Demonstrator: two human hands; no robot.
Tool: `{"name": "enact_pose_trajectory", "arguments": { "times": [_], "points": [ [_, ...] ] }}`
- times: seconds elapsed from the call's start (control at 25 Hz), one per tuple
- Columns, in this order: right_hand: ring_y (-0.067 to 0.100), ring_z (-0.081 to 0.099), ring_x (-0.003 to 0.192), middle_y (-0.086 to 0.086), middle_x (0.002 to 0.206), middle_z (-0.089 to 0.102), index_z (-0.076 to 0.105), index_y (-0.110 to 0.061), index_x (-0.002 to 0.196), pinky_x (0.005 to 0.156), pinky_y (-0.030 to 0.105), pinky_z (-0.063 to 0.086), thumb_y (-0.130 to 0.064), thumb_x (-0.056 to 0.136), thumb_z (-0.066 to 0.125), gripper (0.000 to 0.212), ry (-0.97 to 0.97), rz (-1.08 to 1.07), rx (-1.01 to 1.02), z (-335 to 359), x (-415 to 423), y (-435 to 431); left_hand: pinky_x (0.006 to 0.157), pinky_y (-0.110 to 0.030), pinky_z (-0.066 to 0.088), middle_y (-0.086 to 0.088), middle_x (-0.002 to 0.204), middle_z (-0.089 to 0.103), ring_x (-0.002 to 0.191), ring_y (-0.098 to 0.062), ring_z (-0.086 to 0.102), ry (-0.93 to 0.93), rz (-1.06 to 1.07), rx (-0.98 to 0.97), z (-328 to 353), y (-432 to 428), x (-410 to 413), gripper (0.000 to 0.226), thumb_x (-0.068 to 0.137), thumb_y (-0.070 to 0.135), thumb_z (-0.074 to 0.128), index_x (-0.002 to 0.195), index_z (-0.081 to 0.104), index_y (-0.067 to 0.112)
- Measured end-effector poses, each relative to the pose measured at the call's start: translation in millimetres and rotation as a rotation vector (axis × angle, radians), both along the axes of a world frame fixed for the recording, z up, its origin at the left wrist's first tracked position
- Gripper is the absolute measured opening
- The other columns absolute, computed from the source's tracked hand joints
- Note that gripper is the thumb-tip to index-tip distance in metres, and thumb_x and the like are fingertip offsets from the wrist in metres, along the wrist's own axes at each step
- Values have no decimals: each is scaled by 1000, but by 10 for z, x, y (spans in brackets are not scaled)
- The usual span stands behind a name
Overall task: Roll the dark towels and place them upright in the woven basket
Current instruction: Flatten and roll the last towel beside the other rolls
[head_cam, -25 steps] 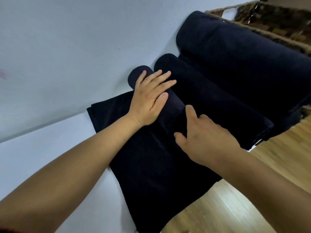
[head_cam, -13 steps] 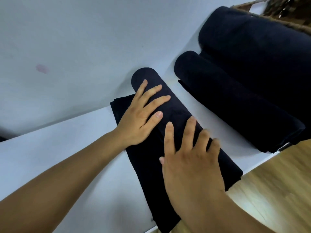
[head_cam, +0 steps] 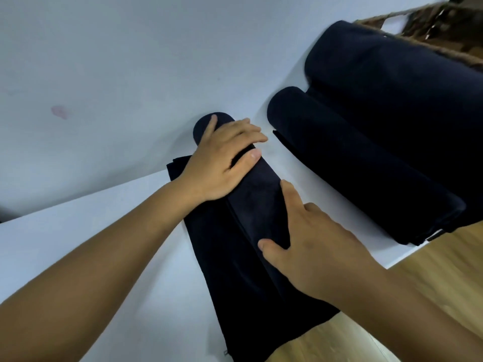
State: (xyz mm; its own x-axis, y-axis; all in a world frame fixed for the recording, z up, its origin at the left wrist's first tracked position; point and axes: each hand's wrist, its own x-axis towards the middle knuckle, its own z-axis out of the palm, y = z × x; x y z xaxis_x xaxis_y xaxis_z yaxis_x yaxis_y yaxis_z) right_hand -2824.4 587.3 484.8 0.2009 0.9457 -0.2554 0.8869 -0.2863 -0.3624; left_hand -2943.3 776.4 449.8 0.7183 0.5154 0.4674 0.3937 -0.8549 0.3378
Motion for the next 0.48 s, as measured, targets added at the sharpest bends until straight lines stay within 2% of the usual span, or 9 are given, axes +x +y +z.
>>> {"name": "enact_pose_trajectory", "arguments": {
  "times": [0.08,0.2,0.36,0.48],
  "points": [
    [22,55,99,2,122,45,-14,-36,147,79,36,46,-58,91,46,86,-35,-27,-28,17,151,47,119,-58,7,6,128,64,131,-15,49,2,-27,0,-70,82,260,42,97,38,35,118,69,24],
    [27,55,105,9,136,41,-17,-32,148,76,38,44,-54,94,46,86,-173,-39,-43,32,348,132,118,-59,8,10,126,65,132,-15,47,-39,-15,16,-165,164,503,44,97,35,33,114,72,26],
    [28,44,89,19,129,38,-23,-20,148,66,35,40,-39,98,40,83,-439,-8,17,-63,131,106,118,-59,6,9,127,65,136,-18,43,-54,-26,1,-192,192,456,44,95,28,32,117,70,26],
    [39,46,98,29,136,27,-27,-12,146,79,46,47,-14,88,19,74,-531,-19,21,-102,-159,94,117,-60,4,5,132,60,139,-22,37,-61,-53,-12,-241,149,216,45,94,20,31,124,65,19]
  ]
}}
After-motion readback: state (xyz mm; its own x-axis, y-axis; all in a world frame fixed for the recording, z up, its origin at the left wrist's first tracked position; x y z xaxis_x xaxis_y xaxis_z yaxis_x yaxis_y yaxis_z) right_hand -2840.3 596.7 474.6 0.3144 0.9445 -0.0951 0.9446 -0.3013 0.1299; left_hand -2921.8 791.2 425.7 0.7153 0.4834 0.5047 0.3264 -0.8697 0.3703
